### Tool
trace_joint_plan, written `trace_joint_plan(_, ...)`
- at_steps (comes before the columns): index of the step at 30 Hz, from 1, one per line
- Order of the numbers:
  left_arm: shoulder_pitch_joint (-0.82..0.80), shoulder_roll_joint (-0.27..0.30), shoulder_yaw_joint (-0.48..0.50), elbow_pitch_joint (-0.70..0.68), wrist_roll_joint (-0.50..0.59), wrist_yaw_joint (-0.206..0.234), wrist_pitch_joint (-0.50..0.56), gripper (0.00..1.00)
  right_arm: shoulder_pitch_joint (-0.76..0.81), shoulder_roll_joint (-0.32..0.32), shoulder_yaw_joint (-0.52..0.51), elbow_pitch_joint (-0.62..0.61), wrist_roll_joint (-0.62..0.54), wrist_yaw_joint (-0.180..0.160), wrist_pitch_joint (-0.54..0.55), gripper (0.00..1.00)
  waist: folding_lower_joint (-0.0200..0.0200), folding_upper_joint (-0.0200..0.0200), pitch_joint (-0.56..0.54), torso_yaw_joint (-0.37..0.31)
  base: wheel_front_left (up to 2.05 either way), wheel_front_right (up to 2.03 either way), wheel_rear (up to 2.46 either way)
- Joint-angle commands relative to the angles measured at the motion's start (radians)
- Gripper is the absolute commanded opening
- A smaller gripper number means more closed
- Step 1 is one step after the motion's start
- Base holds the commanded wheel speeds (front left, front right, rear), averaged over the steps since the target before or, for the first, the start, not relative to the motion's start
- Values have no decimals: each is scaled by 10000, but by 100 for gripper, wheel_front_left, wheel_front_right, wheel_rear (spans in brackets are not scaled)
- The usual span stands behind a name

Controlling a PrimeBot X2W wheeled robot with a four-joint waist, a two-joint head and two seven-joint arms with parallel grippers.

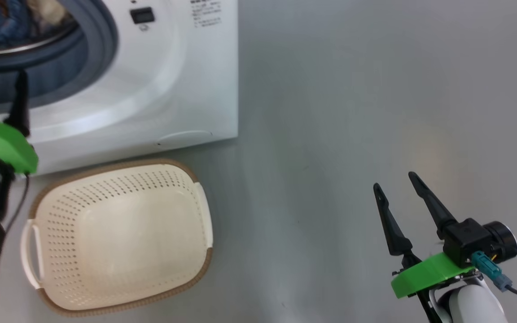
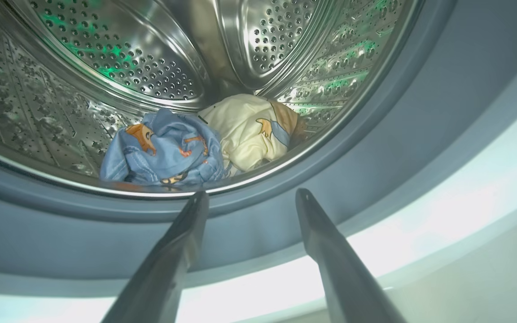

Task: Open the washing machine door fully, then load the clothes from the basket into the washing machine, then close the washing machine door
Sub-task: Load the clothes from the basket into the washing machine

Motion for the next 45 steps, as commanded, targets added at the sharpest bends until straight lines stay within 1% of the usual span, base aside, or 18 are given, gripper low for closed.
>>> trace_joint_plan(1, 336, 482, 187, -395, -166, -14, -125, 100, 266, -45, 152, -183, -153, 16, -79, 100, -1, 0, -726, 502, 0, 0, 0)
trace_joint_plan(4, 1423, 430, 236, -1245, -370, 60, -160, 100, 507, -67, 108, -201, -151, 16, -24, 100, -1, 0, -1256, 644, 0, 0, 0)
trace_joint_plan(10, 3223, 326, 436, -2936, -677, 561, -183, 100, 913, -102, 67, -298, -122, 16, 87, 100, -1, 0, -2000, 797, 0, 0, 0)
trace_joint_plan(16, 4977, 275, 644, -4768, -971, 1291, -144, 100, 1284, -120, 59, -401, -88, 16, 174, 100, -1, 0, -2639, 896, 0, 0, 0)
trace_joint_plan(17, 4977, 275, 644, -4768, -971, 1291, -144, 100, 1284, -120, 59, -401, -88, 16, 174, 100, -1, 0, -2639, 896, 0, 0, 0)
trace_joint_plan(24, 7000, 149, 817, -6721, -1182, 2241, -73, 100, 1654, -41, 38, -471, -3, 16, 266, 100, -1, 0, -3323, 966, 0, 0, 0)
trace_joint_plan(26, 7485, 105, 804, -7189, -1166, 2447, -82, 100, 1762, -33, 38, -503, -4, 16, 312, 100, -1, 0, -3498, 999, 0, 0, 0)
trace_joint_plan(30, 8327, 5, 766, -7866, -1157, 2725, -108, 100, 1982, 6, -166, -608, 79, 16, 317, 100, -1, 0, -3833, 1033, 0, 0, 0)
trace_joint_plan(35, 9144, -207, 885, -8426, -1094, 3071, -168, 100, 2224, 66, -159, -661, 97, 16, 381, 100, -1, 0, -4134, 1014, 0, 0, 0)
trace_joint_plan(39, 9537, -360, 988, -8719, -981, 3191, -199, 100, 2297, 94, -115, -713, 102, 16, 411, 100, -1, 0, -4220, 1005, 0, 0, 0)
trace_joint_plan(45, 9855, -647, 1143, -8970, -729, 3234, -218, 100, 2339, 119, -68, -743, 117, 16, 427, 100, -1, 0, -4341, 981, 0, 0, 0)
